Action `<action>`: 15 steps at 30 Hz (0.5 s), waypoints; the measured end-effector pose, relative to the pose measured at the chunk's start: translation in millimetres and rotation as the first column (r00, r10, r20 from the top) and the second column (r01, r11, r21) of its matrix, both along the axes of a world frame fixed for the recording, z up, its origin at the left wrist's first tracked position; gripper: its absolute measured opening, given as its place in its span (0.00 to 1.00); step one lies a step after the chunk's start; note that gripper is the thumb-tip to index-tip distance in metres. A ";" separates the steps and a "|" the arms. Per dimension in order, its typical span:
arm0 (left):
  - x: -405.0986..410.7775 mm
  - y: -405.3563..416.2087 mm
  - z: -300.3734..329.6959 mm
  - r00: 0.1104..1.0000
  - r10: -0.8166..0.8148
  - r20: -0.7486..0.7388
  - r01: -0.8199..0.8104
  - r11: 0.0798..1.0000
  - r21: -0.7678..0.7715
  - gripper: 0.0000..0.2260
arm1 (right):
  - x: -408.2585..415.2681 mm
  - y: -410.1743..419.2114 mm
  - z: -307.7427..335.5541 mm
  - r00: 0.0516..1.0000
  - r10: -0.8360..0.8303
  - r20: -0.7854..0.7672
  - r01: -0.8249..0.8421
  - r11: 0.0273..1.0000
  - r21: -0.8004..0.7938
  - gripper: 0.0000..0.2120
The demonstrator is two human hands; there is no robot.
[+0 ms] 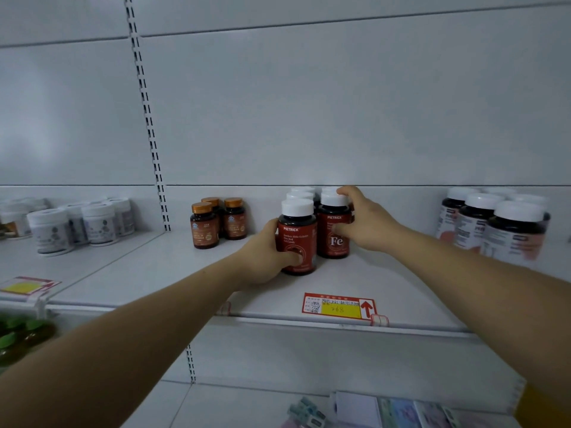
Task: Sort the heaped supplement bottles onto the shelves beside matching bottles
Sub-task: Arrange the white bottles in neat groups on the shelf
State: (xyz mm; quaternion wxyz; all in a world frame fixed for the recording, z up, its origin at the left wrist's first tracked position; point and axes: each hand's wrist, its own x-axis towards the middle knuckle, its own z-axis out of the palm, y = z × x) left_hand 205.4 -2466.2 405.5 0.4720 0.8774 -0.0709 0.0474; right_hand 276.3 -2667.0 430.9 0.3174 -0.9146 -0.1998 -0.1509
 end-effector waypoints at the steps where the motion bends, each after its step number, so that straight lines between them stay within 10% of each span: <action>1: 0.4 -0.1 0.3 1.000 -0.005 -0.002 0.005 1.000 0.001 0.35 | 0.1 0.1 -0.4 1.000 -0.004 -0.001 0.004 1.000 0.002 0.34; 15: 1.8 7.6 20.0 0.999 -0.006 -0.052 0.012 0.994 0.113 0.42 | -24.7 -1.7 14.9 0.996 -0.089 0.009 0.089 0.987 -0.135 0.41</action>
